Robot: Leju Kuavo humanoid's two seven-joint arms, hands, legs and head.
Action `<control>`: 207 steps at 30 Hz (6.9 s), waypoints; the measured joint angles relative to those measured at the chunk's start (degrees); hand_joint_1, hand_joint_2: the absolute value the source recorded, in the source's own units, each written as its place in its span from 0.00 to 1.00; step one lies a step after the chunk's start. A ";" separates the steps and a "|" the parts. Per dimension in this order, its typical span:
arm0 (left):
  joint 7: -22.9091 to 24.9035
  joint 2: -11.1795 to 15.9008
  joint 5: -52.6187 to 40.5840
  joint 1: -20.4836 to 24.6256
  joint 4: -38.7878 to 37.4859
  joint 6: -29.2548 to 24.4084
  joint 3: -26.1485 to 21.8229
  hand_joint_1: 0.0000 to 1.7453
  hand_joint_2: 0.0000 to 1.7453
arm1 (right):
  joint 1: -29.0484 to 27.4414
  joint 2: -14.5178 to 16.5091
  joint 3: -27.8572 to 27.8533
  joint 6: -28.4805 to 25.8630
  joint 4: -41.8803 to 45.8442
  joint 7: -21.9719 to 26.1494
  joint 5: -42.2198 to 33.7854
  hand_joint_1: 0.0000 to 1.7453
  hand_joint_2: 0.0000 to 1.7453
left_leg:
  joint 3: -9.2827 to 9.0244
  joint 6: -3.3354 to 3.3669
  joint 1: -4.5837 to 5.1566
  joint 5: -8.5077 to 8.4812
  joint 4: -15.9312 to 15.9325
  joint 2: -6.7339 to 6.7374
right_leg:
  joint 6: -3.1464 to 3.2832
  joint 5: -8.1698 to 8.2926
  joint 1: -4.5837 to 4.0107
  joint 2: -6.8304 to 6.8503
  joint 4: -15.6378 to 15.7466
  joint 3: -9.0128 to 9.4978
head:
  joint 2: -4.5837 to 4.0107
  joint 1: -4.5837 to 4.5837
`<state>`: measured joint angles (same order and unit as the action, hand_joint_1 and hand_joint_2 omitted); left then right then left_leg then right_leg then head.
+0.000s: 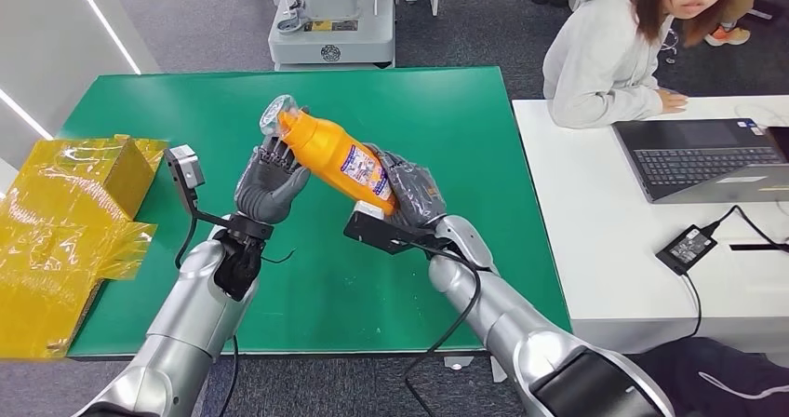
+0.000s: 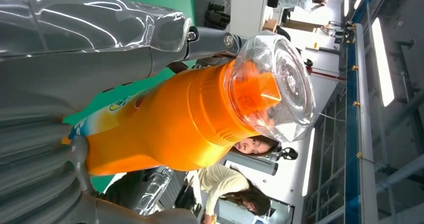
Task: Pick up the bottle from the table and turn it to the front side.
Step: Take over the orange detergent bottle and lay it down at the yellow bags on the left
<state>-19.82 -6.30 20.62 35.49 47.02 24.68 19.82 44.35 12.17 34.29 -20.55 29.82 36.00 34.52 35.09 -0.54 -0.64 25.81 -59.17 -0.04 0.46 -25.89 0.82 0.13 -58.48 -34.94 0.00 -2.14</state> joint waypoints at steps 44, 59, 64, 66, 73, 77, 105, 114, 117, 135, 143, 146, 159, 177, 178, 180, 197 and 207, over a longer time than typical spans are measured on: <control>-0.79 -7.73 -10.55 5.94 -8.34 -12.21 6.73 1.00 1.00 | 1.45 0.46 -0.12 -0.52 -5.28 -3.61 2.93 1.00 1.00 | 0.00 0.00 0.00 0.00 -0.02 0.01 | 0.00 0.00 0.01 -0.01 -0.01 0.00 | 0.00 0.00; -1.19 -8.13 -9.41 7.76 -10.66 -12.04 6.72 1.00 1.00 | 1.94 0.76 -0.19 1.58 -5.73 -2.90 1.40 0.00 1.00 | 0.00 0.00 0.00 0.00 -0.02 0.01 | 0.00 0.00 0.01 -0.01 -0.01 0.00 | 0.00 0.00; -2.29 -7.51 -9.09 7.47 -10.67 -12.06 6.72 1.00 1.00 | 1.72 0.54 -0.68 5.95 -4.75 -0.10 -2.25 0.00 1.00 | -0.01 0.00 0.00 0.00 -0.02 0.02 | 0.00 0.00 0.01 -0.03 -0.01 -0.01 | 0.00 -0.01; -2.55 -7.18 -8.86 7.33 -10.67 -11.90 6.72 1.00 1.00 | 1.16 0.26 -0.84 7.11 -3.90 1.10 -3.82 0.00 1.00 | -0.01 0.00 0.00 0.00 -0.01 0.02 | 0.00 0.00 0.00 -0.02 -0.01 -0.01 | 0.00 -0.01; -4.36 -5.39 -9.53 6.06 -10.66 -13.05 6.68 1.00 1.00 | -5.75 -1.89 -2.48 9.54 4.34 3.73 -9.44 0.00 1.00 | 0.00 0.01 0.00 0.01 0.00 0.01 | 0.00 0.00 0.00 -0.02 0.01 -0.01 | 0.00 0.00; -7.46 -3.64 -13.79 5.30 -10.27 -18.87 6.64 1.00 1.00 | -13.15 -3.99 -3.41 10.40 16.46 3.48 -9.75 0.00 1.00 | 0.00 0.00 0.00 0.04 0.00 0.02 | 0.00 -0.01 0.00 -0.02 0.01 -0.02 | 0.00 0.00; 1.41 11.24 -98.70 -6.01 10.12 -64.01 3.79 1.00 1.00 | -36.87 -17.85 -2.29 -4.92 73.02 4.11 -7.62 0.00 1.00 | 0.01 0.01 0.00 0.05 0.05 0.06 | -0.01 -0.02 0.00 -0.04 0.03 -0.01 | 0.00 0.00; 10.84 15.04 -109.91 -6.26 10.41 -64.22 4.57 1.00 1.00 | -37.07 -18.40 -1.49 -5.21 74.43 3.74 -6.70 0.00 1.00 | 0.00 0.01 -0.01 0.05 0.06 0.06 | -0.01 -0.03 -0.01 -0.04 0.02 -0.04 | 0.00 0.01; 16.57 17.00 -110.13 -5.04 9.73 -64.22 7.10 1.00 1.00 | -37.07 -18.40 -1.49 -5.09 74.52 3.58 -6.26 0.00 1.00 | -0.01 0.00 -0.01 0.04 0.06 0.08 | -0.01 -0.02 -0.02 -0.06 0.02 -0.04 | 0.00 0.00; 36.15 25.19 -110.39 -2.42 2.35 -64.23 19.35 1.00 1.00 | -37.63 -18.38 -1.03 -4.06 74.50 3.64 -5.67 0.00 1.00 | 0.01 0.00 -0.01 0.05 0.08 0.10 | 0.00 -0.04 -0.01 -0.08 0.03 -0.05 | 0.00 0.01; 38.56 24.61 -110.43 -3.02 -5.31 -64.24 19.91 1.00 1.00 | -38.75 -18.39 -1.05 -4.02 74.50 3.62 -5.17 0.00 1.00 | 0.01 0.00 -0.01 0.05 0.07 0.10 | 0.00 -0.04 -0.01 -0.08 0.04 -0.05 | 0.00 0.01; 39.13 24.28 -110.43 -2.71 -8.82 -64.18 20.10 1.00 1.00 | -39.10 -18.40 -1.05 -3.67 74.50 3.64 -5.20 0.00 1.00 | 0.00 0.00 -0.01 0.05 0.07 0.12 | 0.00 -0.04 -0.01 -0.10 0.04 -0.06 | 0.00 0.00; 38.43 23.27 -110.40 -2.92 -21.17 -63.37 18.70 1.00 1.00 | -39.56 -18.38 -1.03 -1.20 74.52 4.02 -5.21 0.00 1.00 | 0.01 0.00 -0.01 0.05 0.08 0.11 | 0.00 -0.04 -0.01 -0.10 0.03 -0.07 | 0.00 0.00; 31.66 21.12 -108.05 0.55 -26.58 -59.72 13.87 0.00 1.00 | -37.78 -17.96 0.65 4.90 75.70 0.76 -5.80 0.00 1.00 | -0.01 0.00 -0.01 0.04 0.08 0.10 | 0.01 -0.02 -0.01 -0.08 0.00 -0.03 | 0.00 0.01; 31.17 21.05 -107.51 0.80 -26.76 -59.51 13.06 0.00 1.00 | -37.52 -17.85 0.74 5.34 75.82 0.58 -6.03 0.00 1.00 | -0.02 0.00 -0.01 0.04 0.08 0.11 | 0.01 -0.02 -0.01 -0.08 0.00 -0.02 | 0.00 0.01; 30.14 21.01 -106.39 1.06 -27.08 -59.33 11.51 0.00 1.00 | -37.19 -17.64 0.86 5.76 75.95 0.26 -6.21 0.00 1.00 | -0.03 0.00 -0.01 0.04 0.08 0.11 | 0.02 -0.02 -0.01 -0.09 -0.01 -0.01 | 0.00 0.01; 23.10 21.62 -97.69 -1.89 -28.07 -63.85 -1.20 0.00 1.00 | -39.30 -16.85 -4.06 3.20 71.58 3.69 -13.73 0.00 1.00 | -0.04 -0.01 0.00 0.05 0.10 0.12 | 0.03 -0.04 -0.01 -0.09 0.00 -0.02 | 0.00 0.01; -7.64 13.00 -87.98 -10.57 -14.17 -65.06 -20.51 0.00 1.00 | -41.59 -16.90 -4.09 0.38 68.97 3.97 -13.61 0.00 1.00 | -0.02 0.02 0.05 0.06 0.07 0.11 | 0.00 -0.05 0.05 -0.08 0.07 -0.02 | 0.00 0.01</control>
<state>-27.46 6.71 -67.37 24.92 32.84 -40.39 -0.69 2.76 -4.73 30.20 -20.16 98.79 39.97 20.91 35.07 -0.51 -0.60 25.87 -59.10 0.07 0.46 -25.93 0.87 0.05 -58.41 -34.96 0.00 -2.13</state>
